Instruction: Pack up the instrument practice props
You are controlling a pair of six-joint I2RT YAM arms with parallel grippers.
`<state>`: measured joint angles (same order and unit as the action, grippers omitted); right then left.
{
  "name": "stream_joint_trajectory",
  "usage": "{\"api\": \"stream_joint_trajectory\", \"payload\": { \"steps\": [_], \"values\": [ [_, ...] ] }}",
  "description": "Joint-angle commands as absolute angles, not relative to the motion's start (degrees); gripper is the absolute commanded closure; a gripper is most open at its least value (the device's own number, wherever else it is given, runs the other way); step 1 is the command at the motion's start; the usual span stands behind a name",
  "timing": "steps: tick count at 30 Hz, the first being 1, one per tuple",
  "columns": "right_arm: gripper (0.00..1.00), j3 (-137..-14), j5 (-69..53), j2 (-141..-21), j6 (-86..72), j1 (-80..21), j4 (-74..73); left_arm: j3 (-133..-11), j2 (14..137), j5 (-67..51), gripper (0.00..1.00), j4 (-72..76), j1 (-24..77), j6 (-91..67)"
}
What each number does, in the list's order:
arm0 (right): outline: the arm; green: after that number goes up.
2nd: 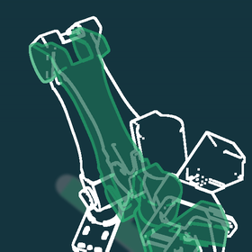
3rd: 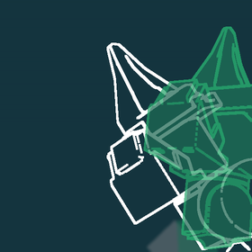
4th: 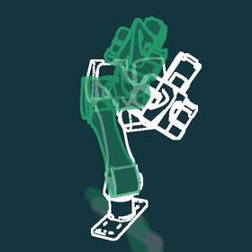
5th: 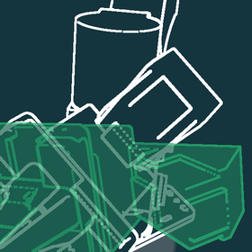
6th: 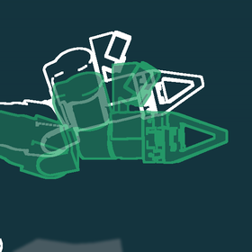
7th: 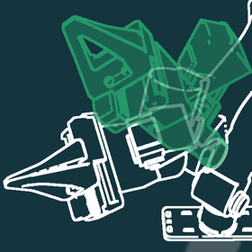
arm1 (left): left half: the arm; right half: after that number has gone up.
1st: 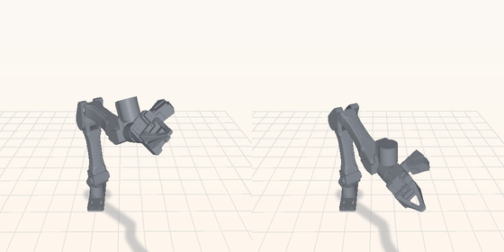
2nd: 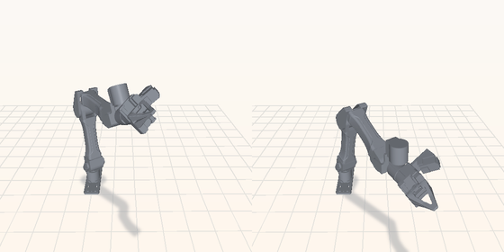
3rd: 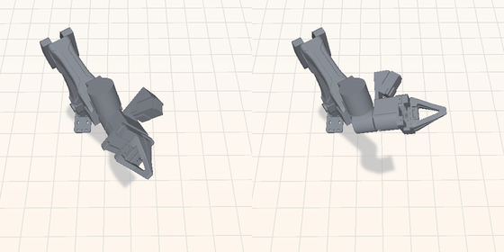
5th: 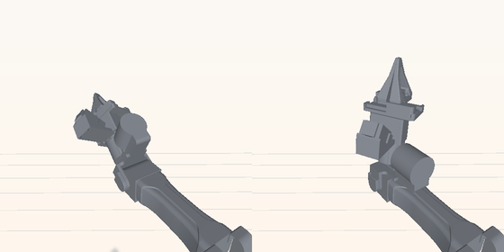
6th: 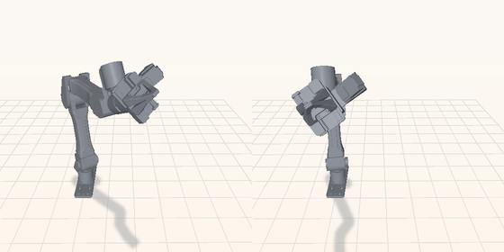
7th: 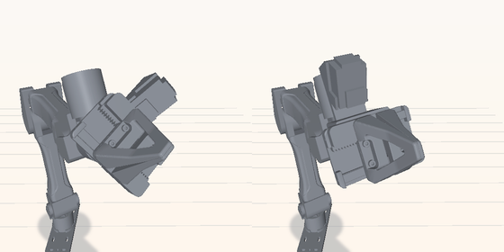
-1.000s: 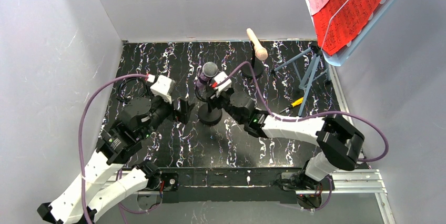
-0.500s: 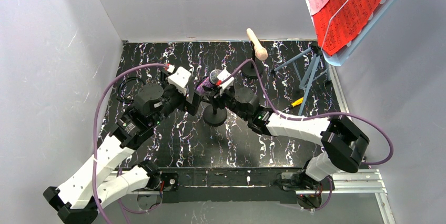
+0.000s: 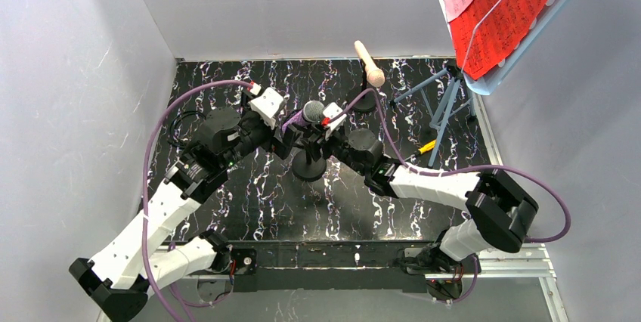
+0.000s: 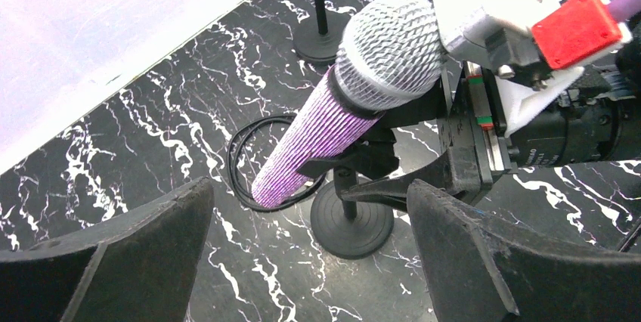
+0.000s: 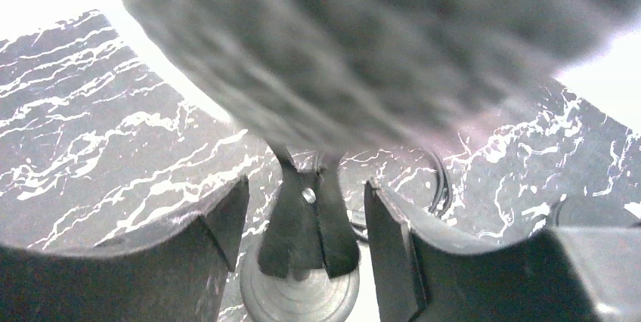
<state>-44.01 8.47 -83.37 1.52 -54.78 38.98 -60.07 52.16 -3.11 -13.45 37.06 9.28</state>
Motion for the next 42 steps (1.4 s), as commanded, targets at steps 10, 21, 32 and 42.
{"api": "stream_joint_trajectory", "payload": {
  "steps": [10, 21, 32, 42],
  "values": [
    [0.31, -44.36, 3.13, -84.86, 0.96, -53.27, 44.21, -64.86, 57.01, -9.55, 0.03, -12.13, 36.30, 11.89],
    [0.38, -45.27, 0.44, -86.73, 0.80, -52.10, 45.15, -67.30, 62.22, -11.01, 0.04, -10.96, 36.19, 17.51],
    [0.46, -45.81, -3.29, -86.88, 0.44, -51.29, 43.83, -66.44, 65.70, -11.14, 0.07, -6.74, 35.90, 20.85],
    [0.64, -45.67, -4.65, -86.66, 0.46, -50.89, 42.80, -66.80, 69.92, -12.10, 0.19, -2.48, 35.86, 19.79]
  ]
}}
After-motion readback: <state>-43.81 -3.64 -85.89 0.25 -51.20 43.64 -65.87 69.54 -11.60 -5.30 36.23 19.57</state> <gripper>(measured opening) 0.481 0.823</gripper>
